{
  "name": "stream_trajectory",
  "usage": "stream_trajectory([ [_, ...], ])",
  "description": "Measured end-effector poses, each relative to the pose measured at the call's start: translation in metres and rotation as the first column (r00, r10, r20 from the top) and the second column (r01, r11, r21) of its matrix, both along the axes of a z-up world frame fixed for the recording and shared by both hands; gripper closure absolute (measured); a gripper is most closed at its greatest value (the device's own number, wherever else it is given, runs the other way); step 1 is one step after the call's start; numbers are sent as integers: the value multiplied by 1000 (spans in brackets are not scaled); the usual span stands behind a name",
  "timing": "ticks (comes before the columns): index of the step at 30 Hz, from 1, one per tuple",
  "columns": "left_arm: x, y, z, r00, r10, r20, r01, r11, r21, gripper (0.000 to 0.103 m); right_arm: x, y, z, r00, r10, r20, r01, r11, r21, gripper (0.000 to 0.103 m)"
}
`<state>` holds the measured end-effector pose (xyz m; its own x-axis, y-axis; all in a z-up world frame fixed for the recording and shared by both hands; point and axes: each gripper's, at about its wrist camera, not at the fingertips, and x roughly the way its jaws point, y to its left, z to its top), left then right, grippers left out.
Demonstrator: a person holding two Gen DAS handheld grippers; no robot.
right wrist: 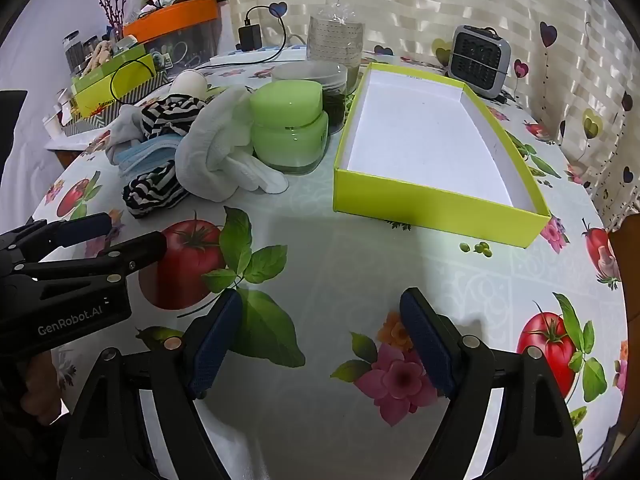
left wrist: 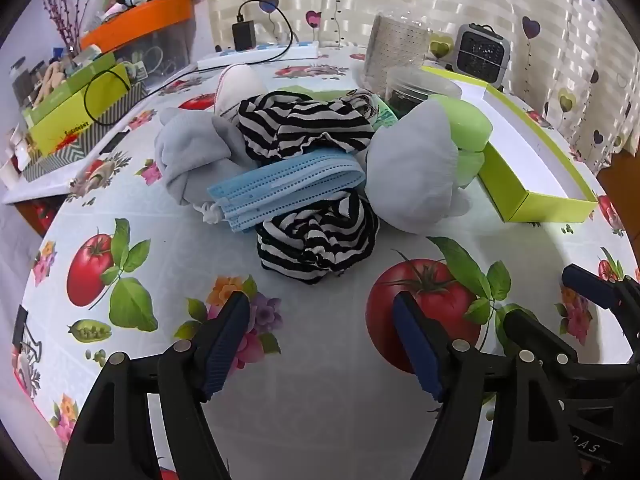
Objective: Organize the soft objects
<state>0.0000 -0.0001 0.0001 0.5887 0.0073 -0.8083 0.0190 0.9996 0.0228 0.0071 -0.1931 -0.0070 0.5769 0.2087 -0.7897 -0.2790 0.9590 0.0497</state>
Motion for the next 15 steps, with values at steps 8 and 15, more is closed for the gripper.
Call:
stream_trajectory([
  [8,1,0,-1,1000,2,-1,-2,1000,0,27,0,0,0,1000,0,-1,0,1000,-2,21],
  [15,2,3,-1,1000,3,-3,-3,1000,-5,27,0,1,0,1000,0,0,0,1000,-3,21],
])
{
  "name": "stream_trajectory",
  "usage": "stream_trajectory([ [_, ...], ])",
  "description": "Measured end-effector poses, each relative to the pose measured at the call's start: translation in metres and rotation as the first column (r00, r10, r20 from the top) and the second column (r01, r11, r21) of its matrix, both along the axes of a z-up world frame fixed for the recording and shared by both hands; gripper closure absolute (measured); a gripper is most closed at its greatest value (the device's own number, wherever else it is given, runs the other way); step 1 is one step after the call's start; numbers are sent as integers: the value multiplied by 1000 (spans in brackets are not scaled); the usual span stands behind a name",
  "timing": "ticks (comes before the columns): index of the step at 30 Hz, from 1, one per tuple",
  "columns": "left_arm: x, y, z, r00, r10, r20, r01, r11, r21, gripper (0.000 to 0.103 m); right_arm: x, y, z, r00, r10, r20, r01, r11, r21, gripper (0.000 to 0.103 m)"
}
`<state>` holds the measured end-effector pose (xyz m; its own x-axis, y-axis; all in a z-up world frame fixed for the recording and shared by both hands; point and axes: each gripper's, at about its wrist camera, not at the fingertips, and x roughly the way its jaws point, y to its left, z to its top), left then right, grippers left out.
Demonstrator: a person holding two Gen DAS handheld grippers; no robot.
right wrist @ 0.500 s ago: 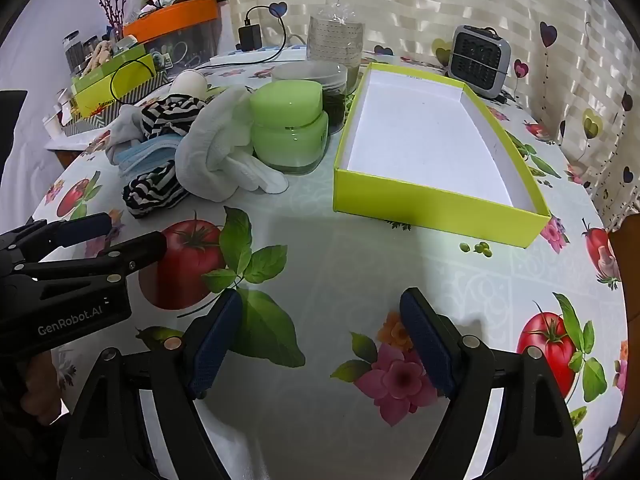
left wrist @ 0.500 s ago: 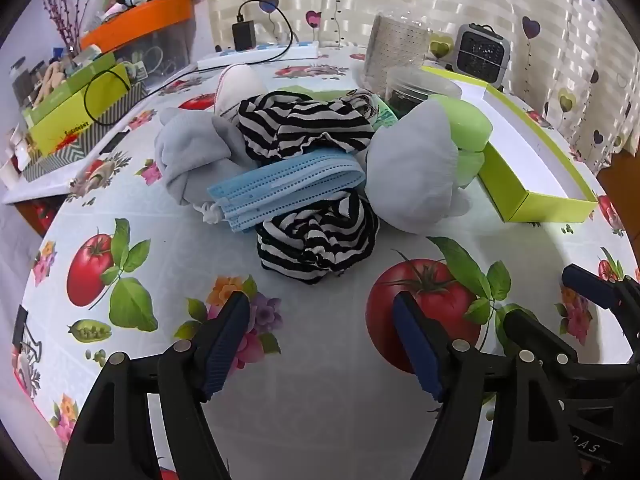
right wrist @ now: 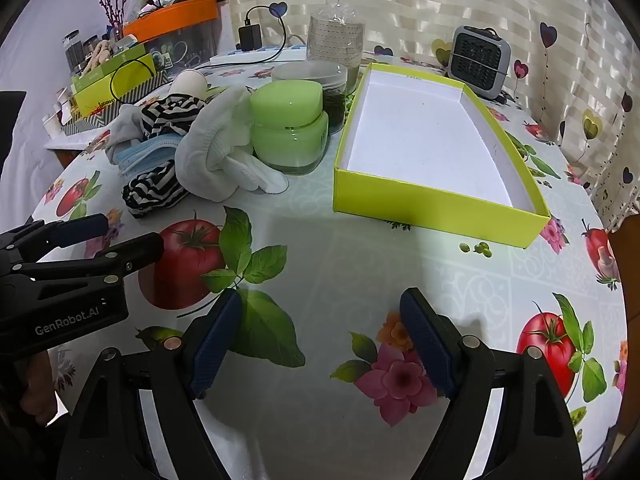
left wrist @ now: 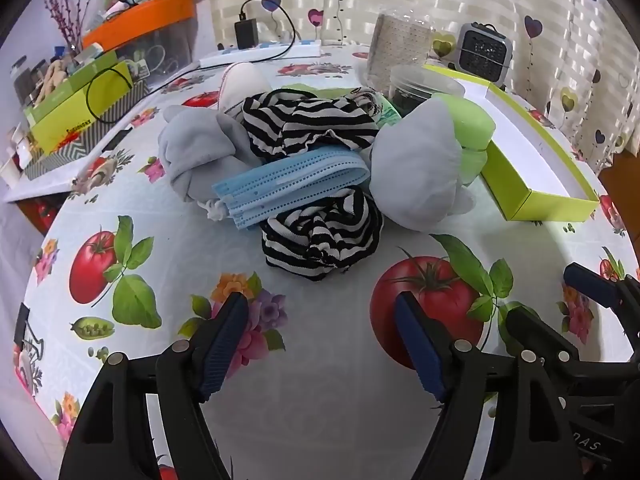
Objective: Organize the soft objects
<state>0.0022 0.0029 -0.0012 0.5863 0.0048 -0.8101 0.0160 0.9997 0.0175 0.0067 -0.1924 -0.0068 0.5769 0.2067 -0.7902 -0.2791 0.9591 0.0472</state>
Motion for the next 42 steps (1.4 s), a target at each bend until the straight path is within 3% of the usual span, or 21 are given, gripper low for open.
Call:
stream_trajectory([
  [42,-4,6,-3,1000,12,-18,-12,1000,3,20,-2,-1,0,1000,12,9,-12,1000,3,21],
])
